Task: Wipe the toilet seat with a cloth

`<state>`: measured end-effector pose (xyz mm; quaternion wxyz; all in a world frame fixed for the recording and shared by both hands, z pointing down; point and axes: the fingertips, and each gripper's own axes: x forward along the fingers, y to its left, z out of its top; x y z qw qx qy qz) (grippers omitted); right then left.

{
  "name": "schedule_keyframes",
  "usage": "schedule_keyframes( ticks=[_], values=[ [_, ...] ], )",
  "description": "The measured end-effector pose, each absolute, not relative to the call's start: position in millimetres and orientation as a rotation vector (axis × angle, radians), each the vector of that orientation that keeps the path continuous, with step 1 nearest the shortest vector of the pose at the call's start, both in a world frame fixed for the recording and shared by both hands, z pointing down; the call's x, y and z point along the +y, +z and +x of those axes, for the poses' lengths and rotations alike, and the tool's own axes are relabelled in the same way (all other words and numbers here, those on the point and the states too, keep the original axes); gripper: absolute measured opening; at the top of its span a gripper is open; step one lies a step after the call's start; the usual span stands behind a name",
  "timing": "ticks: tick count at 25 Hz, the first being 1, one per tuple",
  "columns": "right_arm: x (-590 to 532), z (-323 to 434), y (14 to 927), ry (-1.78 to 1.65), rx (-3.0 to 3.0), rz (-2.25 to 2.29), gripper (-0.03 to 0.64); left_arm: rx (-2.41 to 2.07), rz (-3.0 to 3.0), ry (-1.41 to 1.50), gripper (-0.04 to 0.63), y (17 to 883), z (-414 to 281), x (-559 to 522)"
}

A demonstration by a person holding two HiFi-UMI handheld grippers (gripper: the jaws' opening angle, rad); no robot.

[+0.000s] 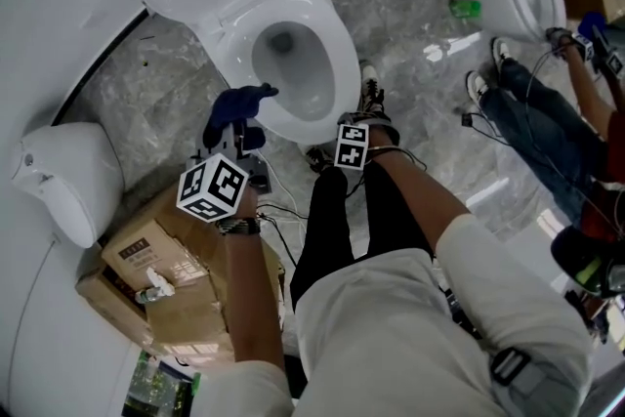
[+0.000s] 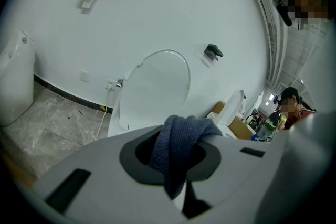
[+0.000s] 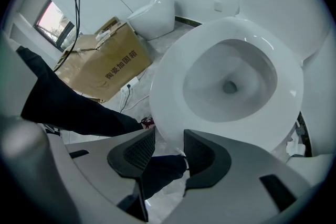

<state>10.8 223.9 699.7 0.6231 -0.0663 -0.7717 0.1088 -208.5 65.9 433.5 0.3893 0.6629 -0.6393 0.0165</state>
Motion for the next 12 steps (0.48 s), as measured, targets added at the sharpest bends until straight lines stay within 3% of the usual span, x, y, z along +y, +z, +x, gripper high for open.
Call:
schedule_keyframes(
  ticks=[12],
  values=[
    [211,8,692,0.363,-1.861,-0.040,0.175,-1.610,1.670,0.071,0.031,450,-199,64]
  ],
)
